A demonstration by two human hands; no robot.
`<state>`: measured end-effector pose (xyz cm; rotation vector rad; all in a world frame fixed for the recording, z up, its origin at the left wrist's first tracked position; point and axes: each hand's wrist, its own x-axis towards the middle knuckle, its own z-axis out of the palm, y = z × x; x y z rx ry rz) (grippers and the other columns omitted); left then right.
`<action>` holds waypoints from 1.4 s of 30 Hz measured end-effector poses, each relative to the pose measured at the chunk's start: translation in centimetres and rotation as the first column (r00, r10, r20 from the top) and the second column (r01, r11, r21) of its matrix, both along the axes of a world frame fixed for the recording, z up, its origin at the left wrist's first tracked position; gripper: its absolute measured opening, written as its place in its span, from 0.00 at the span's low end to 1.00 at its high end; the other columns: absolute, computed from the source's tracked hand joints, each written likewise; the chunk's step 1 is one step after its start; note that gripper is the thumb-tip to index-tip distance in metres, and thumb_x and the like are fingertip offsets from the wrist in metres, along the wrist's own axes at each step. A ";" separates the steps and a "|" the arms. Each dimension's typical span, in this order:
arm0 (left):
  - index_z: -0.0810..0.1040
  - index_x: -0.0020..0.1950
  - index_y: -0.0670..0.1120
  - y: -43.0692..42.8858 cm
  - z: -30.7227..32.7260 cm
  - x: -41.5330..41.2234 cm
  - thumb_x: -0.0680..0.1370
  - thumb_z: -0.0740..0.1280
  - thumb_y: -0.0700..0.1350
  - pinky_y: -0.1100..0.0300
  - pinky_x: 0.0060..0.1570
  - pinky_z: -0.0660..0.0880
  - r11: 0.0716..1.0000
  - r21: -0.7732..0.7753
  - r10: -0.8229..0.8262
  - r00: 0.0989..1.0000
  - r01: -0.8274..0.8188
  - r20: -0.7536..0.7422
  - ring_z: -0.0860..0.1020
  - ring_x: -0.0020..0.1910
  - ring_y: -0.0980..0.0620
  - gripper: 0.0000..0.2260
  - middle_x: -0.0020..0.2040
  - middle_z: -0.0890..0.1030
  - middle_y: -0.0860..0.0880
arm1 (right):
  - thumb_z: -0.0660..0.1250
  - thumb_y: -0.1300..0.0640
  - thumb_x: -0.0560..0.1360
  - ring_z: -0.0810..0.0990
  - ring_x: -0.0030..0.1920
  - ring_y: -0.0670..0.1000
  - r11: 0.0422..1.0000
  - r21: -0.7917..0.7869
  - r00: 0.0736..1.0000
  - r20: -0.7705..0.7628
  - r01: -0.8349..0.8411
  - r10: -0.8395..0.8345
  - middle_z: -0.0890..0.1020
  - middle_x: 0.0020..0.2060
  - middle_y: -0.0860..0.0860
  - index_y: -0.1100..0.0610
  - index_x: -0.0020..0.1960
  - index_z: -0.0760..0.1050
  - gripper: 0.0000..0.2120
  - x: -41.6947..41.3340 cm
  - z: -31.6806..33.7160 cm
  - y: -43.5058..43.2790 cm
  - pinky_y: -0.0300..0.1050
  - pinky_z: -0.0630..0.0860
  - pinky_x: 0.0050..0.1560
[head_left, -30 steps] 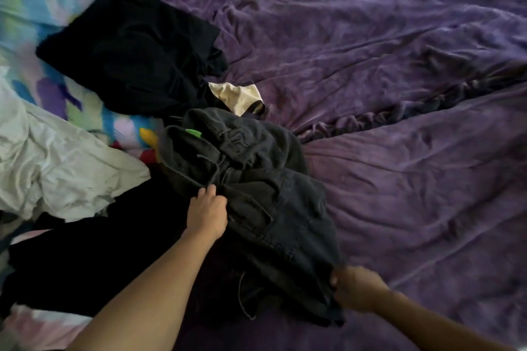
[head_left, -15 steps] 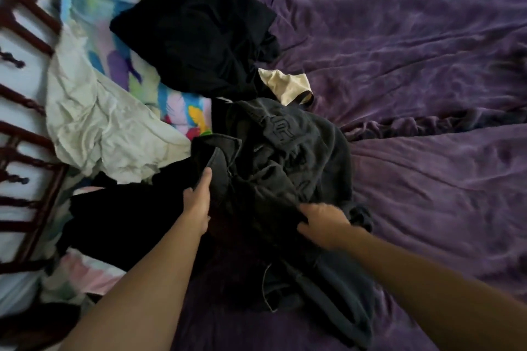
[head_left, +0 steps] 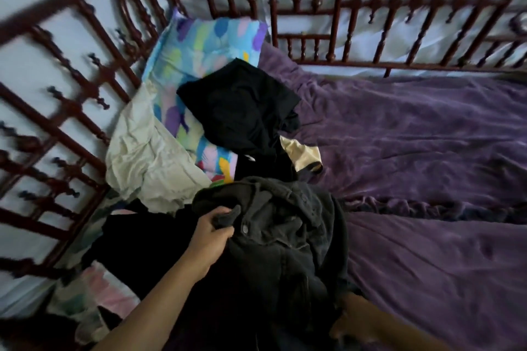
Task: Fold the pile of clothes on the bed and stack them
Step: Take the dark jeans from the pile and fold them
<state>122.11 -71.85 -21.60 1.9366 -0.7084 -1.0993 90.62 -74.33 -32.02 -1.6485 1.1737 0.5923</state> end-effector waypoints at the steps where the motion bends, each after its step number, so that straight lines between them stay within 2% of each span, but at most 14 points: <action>1: 0.78 0.34 0.55 0.1 2.8 0.2 0.72 0.63 0.29 0.63 0.39 0.66 0.997 -0.048 -0.063 0.997 0.065 0.048 0.71 0.36 0.54 0.21 0.31 0.74 0.57 | 0.72 0.52 0.67 0.80 0.56 0.50 0.997 -0.078 1.000 0.016 -0.005 0.007 0.82 0.52 0.49 0.53 0.59 0.77 0.21 0.6 1.4 -1.9 0.35 0.73 0.50; 6: 0.75 0.31 0.54 1.4 17.6 1.5 0.70 0.60 0.26 0.64 0.33 0.63 0.931 -0.243 -0.208 0.943 0.273 0.259 0.67 0.28 0.58 0.23 0.28 0.69 0.55 | 0.73 0.49 0.68 0.81 0.51 0.49 0.801 -0.510 0.918 0.378 0.313 -0.119 0.83 0.52 0.47 0.49 0.61 0.76 0.22 6.1 13.0 -11.1 0.48 0.78 0.52; 10: 0.71 0.36 0.38 4.0 26.6 1.7 0.68 0.61 0.32 0.60 0.36 0.62 0.865 -0.309 -0.274 0.889 0.395 0.367 0.66 0.31 0.43 0.02 0.32 0.67 0.39 | 0.79 0.54 0.63 0.72 0.61 0.48 0.797 -0.573 0.851 0.502 0.192 0.156 0.71 0.62 0.45 0.50 0.71 0.66 0.40 11.4 23.9 -13.6 0.45 0.71 0.61; 13: 0.71 0.42 0.33 5.6 31.4 1.8 0.64 0.61 0.37 0.58 0.39 0.63 0.835 -0.382 -0.212 0.872 0.396 0.440 0.69 0.35 0.47 0.10 0.37 0.69 0.35 | 0.78 0.57 0.66 0.75 0.54 0.47 0.813 -0.560 0.752 0.601 0.156 0.270 0.78 0.54 0.49 0.56 0.57 0.77 0.22 14.6 28.8 -10.8 0.35 0.71 0.53; 15: 0.71 0.42 0.36 6.7 33.8 2.4 0.64 0.61 0.37 0.56 0.40 0.64 0.832 -0.411 -0.157 0.870 0.372 0.468 0.69 0.35 0.50 0.09 0.36 0.69 0.38 | 0.73 0.65 0.71 0.78 0.43 0.47 0.844 -0.456 0.652 0.737 0.281 0.181 0.84 0.43 0.57 0.63 0.46 0.80 0.04 15.8 30.8 -8.3 0.42 0.75 0.46; 17: 0.74 0.39 0.45 8.1 35.3 4.0 0.65 0.62 0.37 0.57 0.39 0.65 0.849 -0.425 -0.098 0.885 0.313 0.456 0.70 0.34 0.51 0.05 0.32 0.69 0.45 | 0.68 0.65 0.75 0.81 0.35 0.47 0.870 -0.239 0.507 0.862 0.432 -0.015 0.84 0.37 0.56 0.63 0.41 0.80 0.04 16.1 33.7 -6.7 0.46 0.78 0.40; 19: 0.76 0.41 0.54 9.9 35.9 5.8 0.67 0.65 0.36 0.61 0.38 0.70 0.872 -0.416 -0.058 0.899 0.257 0.434 0.74 0.34 0.54 0.13 0.32 0.74 0.51 | 0.66 0.60 0.77 0.83 0.34 0.46 0.848 -0.101 0.376 0.918 0.521 -0.122 0.85 0.35 0.52 0.59 0.45 0.80 0.05 15.7 37.4 -5.9 0.40 0.80 0.35; 25: 0.75 0.55 0.59 16.5 35.4 9.1 0.60 0.78 0.34 0.62 0.52 0.76 0.875 -0.436 -0.127 0.970 0.209 0.209 0.80 0.52 0.56 0.31 0.52 0.83 0.52 | 0.66 0.58 0.78 0.80 0.33 0.40 0.677 -0.396 0.386 0.906 0.621 0.176 0.83 0.32 0.46 0.53 0.42 0.81 0.07 16.4 47.7 -0.5 0.33 0.74 0.34; 29: 0.83 0.46 0.46 20.4 32.1 9.8 0.64 0.79 0.36 0.55 0.49 0.77 0.924 -0.189 -0.289 0.930 0.334 0.228 0.82 0.43 0.48 0.13 0.42 0.85 0.47 | 0.67 0.63 0.75 0.79 0.33 0.38 0.568 -0.502 0.394 0.865 0.653 0.311 0.82 0.35 0.47 0.51 0.41 0.81 0.09 17.1 52.5 4.4 0.31 0.74 0.35; 33: 0.80 0.41 0.48 21.4 27.0 7.9 0.71 0.74 0.40 0.64 0.38 0.72 0.915 -0.085 -0.370 0.902 0.396 0.222 0.76 0.36 0.58 0.04 0.34 0.80 0.54 | 0.66 0.63 0.75 0.81 0.37 0.50 0.513 -0.470 0.406 0.882 0.718 0.240 0.83 0.36 0.53 0.57 0.42 0.81 0.07 15.6 54.5 7.9 0.44 0.78 0.41; 36: 0.70 0.65 0.51 20.6 25.4 4.2 0.61 0.81 0.44 0.57 0.63 0.71 0.869 -0.231 -0.445 0.895 0.438 0.021 0.74 0.62 0.53 0.36 0.62 0.76 0.51 | 0.66 0.62 0.75 0.82 0.37 0.51 0.487 -0.396 0.360 0.917 0.779 0.169 0.83 0.36 0.54 0.55 0.40 0.81 0.08 13.6 55.8 9.8 0.47 0.79 0.42; 38: 0.63 0.72 0.50 19.8 25.5 2.0 0.56 0.83 0.47 0.51 0.69 0.67 0.860 -0.321 -0.440 0.895 0.397 -0.070 0.71 0.67 0.48 0.49 0.68 0.73 0.48 | 0.66 0.62 0.76 0.83 0.36 0.50 0.484 -0.369 0.342 0.928 0.793 0.147 0.84 0.34 0.52 0.54 0.39 0.82 0.10 12.2 56.7 10.9 0.45 0.80 0.40; 40: 0.71 0.68 0.43 18.7 25.8 0.0 0.55 0.83 0.49 0.48 0.67 0.69 0.840 -0.389 -0.465 0.871 0.378 -0.156 0.75 0.63 0.43 0.44 0.63 0.78 0.43 | 0.66 0.62 0.76 0.84 0.36 0.50 0.475 -0.371 0.341 0.928 0.798 0.152 0.85 0.35 0.51 0.53 0.39 0.82 0.10 10.6 57.7 11.7 0.43 0.81 0.38; 42: 0.78 0.61 0.41 18.1 26.9 -1.5 0.66 0.76 0.44 0.54 0.56 0.75 0.812 -0.423 -0.476 0.875 0.403 -0.081 0.80 0.53 0.43 0.25 0.53 0.82 0.42 | 0.65 0.61 0.76 0.85 0.37 0.50 0.440 -0.375 0.341 0.927 0.816 0.157 0.85 0.36 0.52 0.53 0.40 0.83 0.10 8.4 58.5 12.2 0.42 0.82 0.37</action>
